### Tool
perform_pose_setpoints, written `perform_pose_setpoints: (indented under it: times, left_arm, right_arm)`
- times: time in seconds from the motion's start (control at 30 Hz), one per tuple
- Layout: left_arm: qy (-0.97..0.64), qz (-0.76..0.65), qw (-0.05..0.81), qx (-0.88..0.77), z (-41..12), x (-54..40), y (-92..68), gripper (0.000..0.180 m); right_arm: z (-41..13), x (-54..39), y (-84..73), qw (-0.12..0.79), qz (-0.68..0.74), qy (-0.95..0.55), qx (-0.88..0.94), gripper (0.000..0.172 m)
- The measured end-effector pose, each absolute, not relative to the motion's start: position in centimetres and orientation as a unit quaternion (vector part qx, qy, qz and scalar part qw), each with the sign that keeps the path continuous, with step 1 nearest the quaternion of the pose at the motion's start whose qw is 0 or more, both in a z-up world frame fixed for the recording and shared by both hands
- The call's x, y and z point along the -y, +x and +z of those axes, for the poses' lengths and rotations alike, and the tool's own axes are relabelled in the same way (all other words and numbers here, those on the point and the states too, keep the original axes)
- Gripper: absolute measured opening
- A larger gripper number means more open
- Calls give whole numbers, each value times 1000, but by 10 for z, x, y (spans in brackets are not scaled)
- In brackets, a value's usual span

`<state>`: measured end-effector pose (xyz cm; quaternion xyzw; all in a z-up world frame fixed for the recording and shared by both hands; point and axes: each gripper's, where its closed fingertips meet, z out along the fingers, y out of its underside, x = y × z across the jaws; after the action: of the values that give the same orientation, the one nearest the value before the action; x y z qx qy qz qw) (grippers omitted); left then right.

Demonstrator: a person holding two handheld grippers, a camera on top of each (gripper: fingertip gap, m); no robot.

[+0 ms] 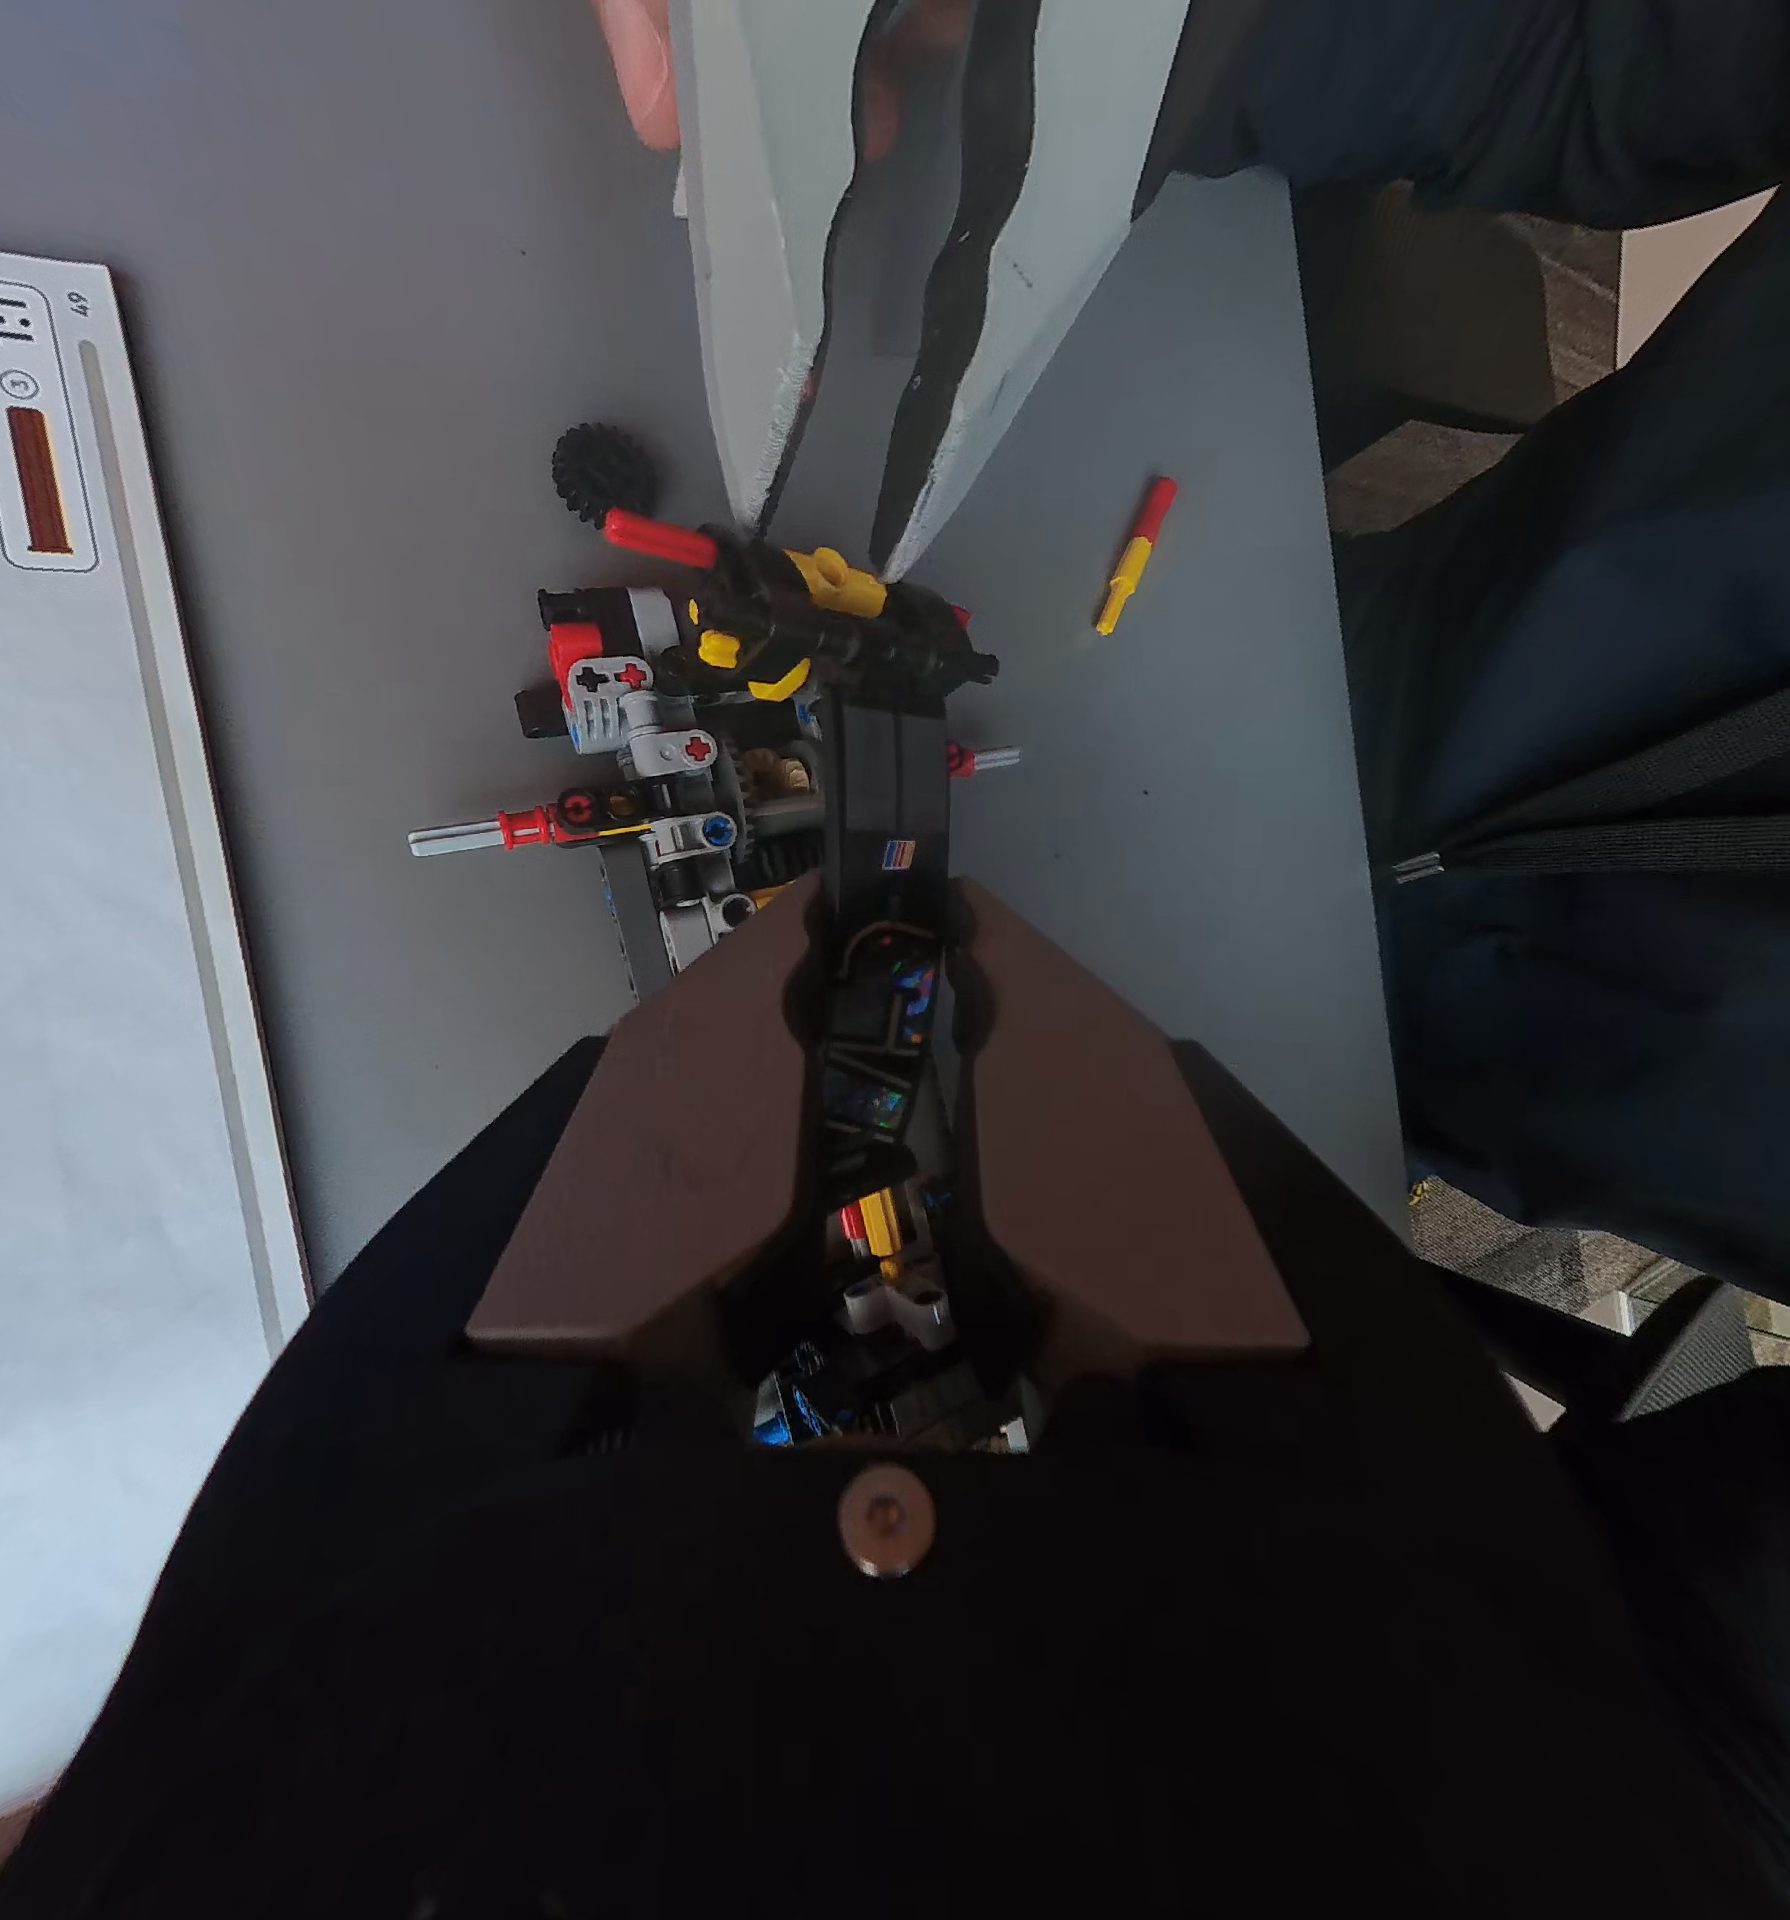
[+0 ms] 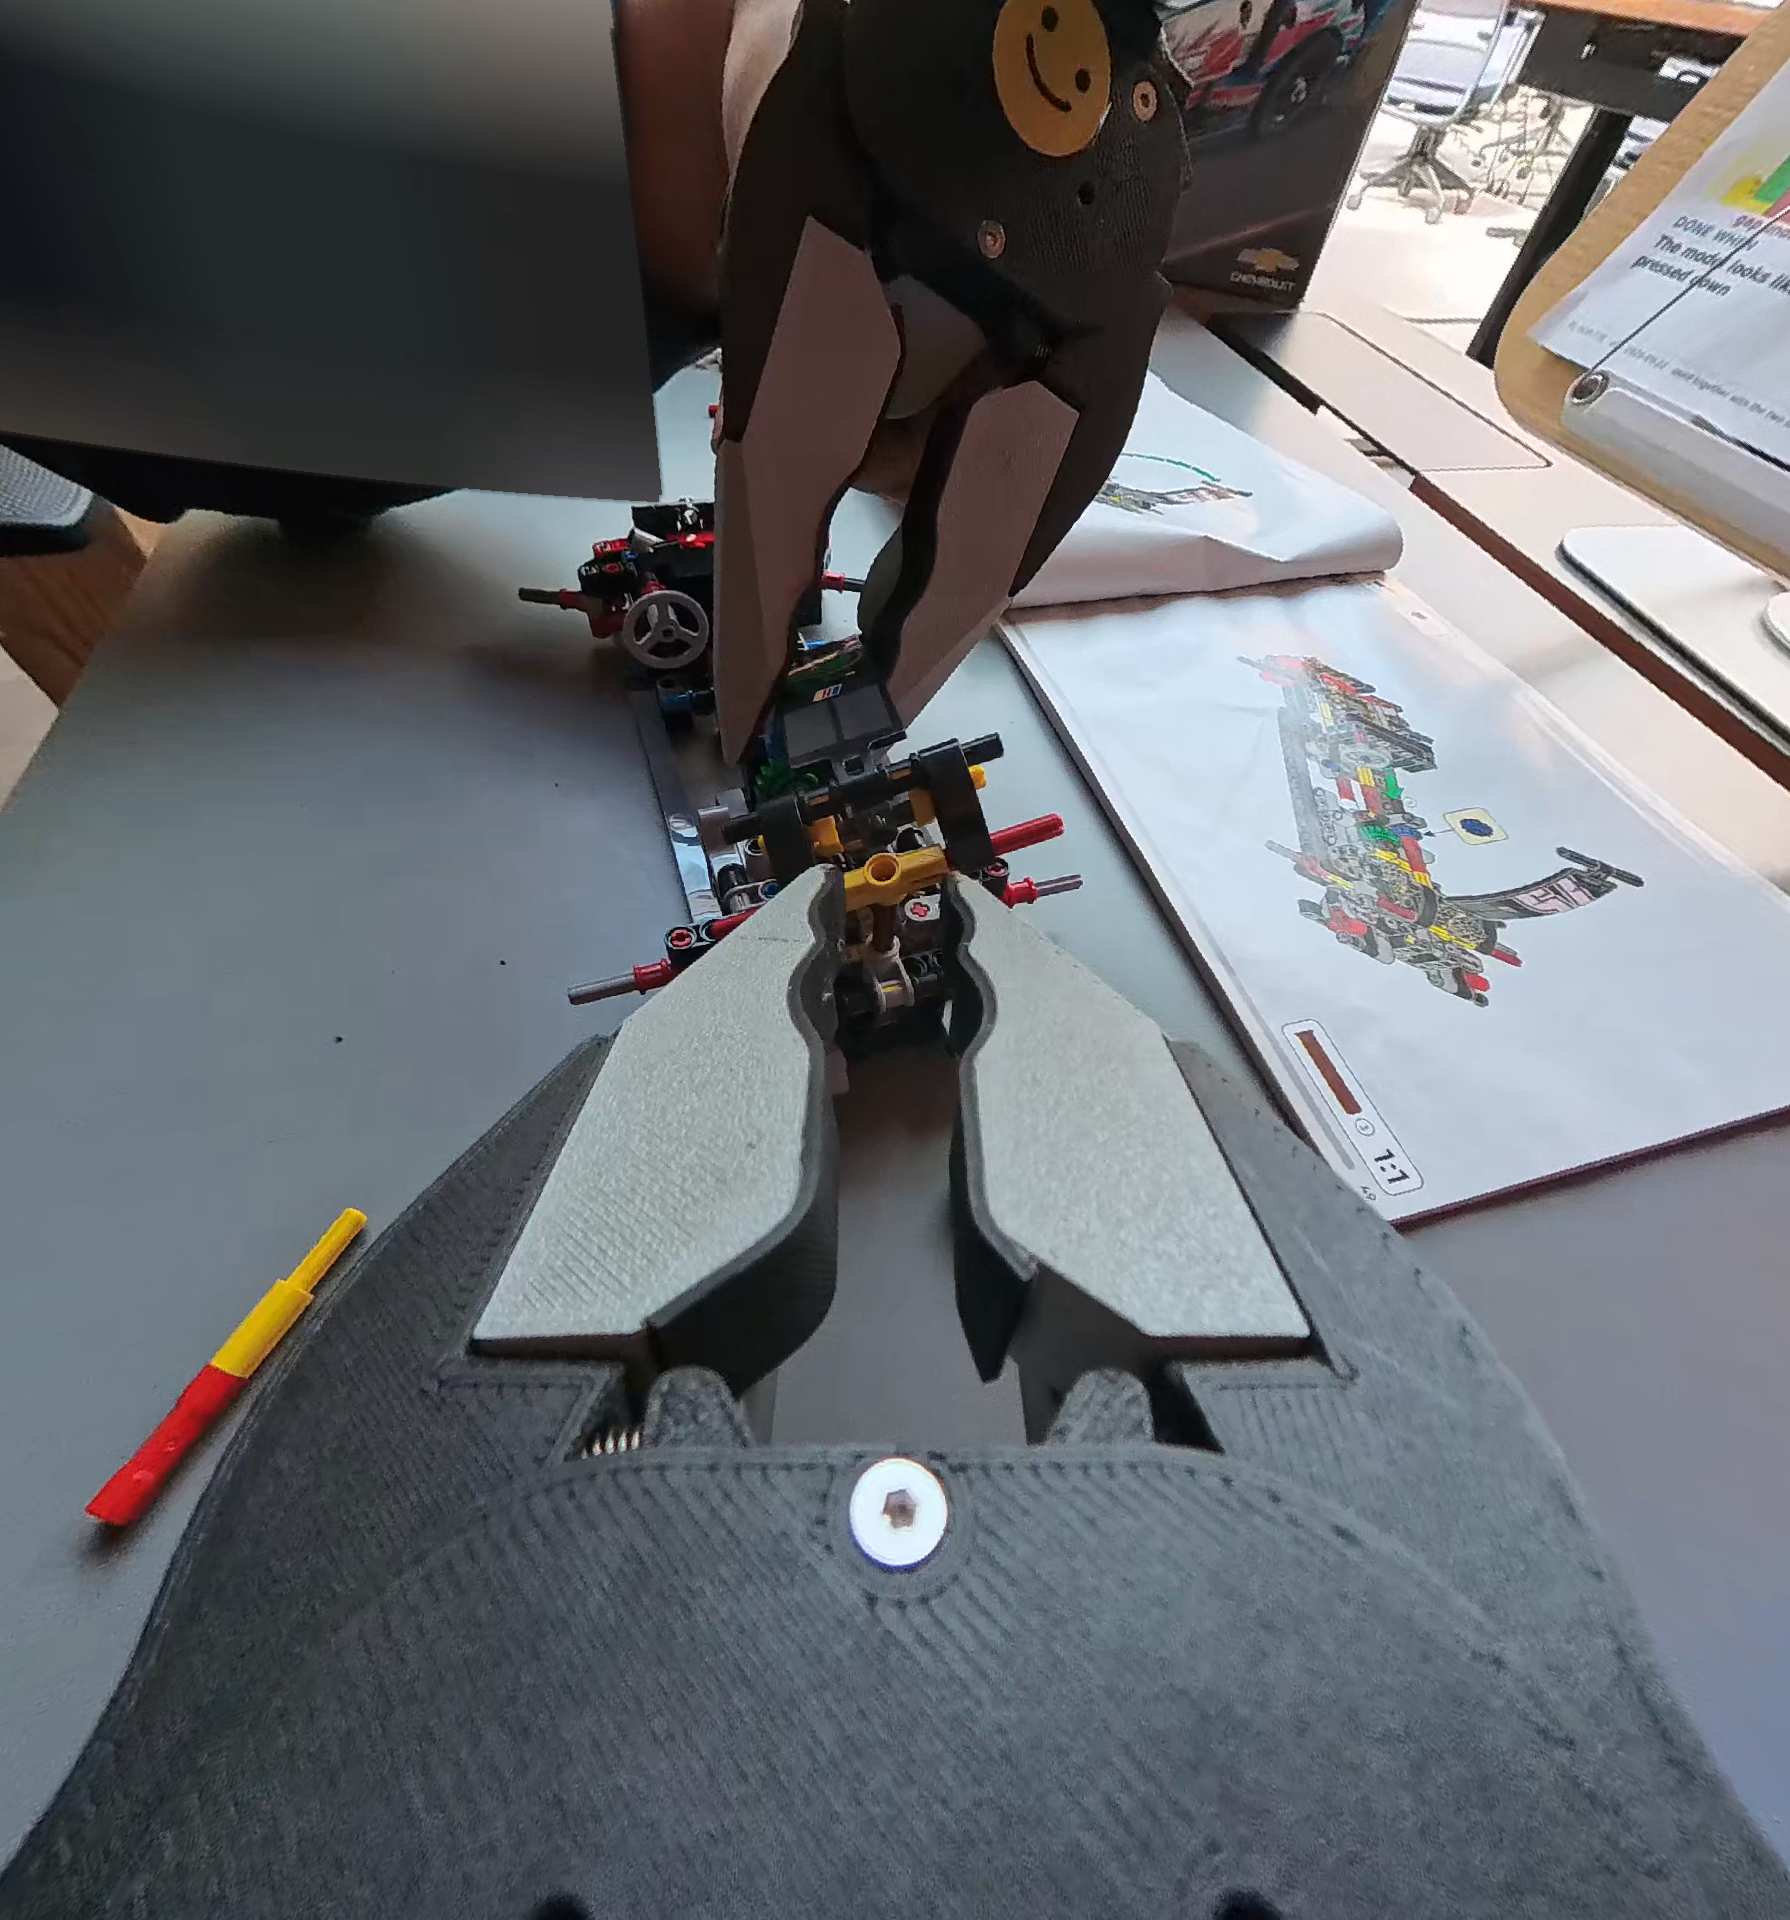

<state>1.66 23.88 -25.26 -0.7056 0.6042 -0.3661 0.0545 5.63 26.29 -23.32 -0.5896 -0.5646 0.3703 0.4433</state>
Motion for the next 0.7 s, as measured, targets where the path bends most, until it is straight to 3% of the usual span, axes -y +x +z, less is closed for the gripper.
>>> perform_pose_setpoints:
  times: [0.7]
  left_arm:
    - [-713, -367, 48, -595, -255, -242, 14, 14]
  right_arm:
    - [-222, -264, 57, 475, 370, -570, 560, 20]
